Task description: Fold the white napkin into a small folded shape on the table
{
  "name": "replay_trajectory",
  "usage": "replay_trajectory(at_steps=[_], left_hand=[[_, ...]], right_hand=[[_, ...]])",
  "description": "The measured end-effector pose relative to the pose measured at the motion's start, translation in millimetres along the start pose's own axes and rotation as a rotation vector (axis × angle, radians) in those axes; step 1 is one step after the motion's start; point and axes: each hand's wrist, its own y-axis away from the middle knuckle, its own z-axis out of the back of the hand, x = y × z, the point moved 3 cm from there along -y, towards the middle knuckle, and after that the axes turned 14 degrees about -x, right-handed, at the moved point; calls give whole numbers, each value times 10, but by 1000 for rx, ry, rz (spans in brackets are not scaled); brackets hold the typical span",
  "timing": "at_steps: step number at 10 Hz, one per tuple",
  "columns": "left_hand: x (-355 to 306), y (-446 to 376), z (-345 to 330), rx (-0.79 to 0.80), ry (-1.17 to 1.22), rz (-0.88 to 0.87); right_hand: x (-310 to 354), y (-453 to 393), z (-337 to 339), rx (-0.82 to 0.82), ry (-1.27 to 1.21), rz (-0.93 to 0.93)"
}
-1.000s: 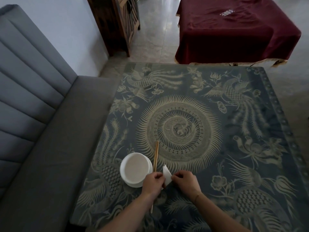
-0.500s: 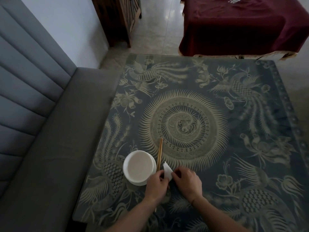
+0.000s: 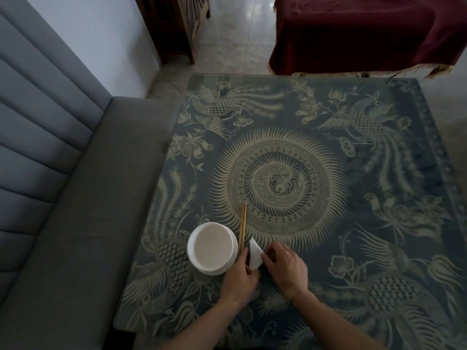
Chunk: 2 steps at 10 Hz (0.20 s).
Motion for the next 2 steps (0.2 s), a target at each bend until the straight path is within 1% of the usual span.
replay_trajectory(at_steps=[1,2], left_hand=[[-44,20,11,4,9,-26],[-103,30,43,5,67,-68]], right_hand=[[-2,4,28,-23,-26,-22],[7,23,72,-62,-62,-6]])
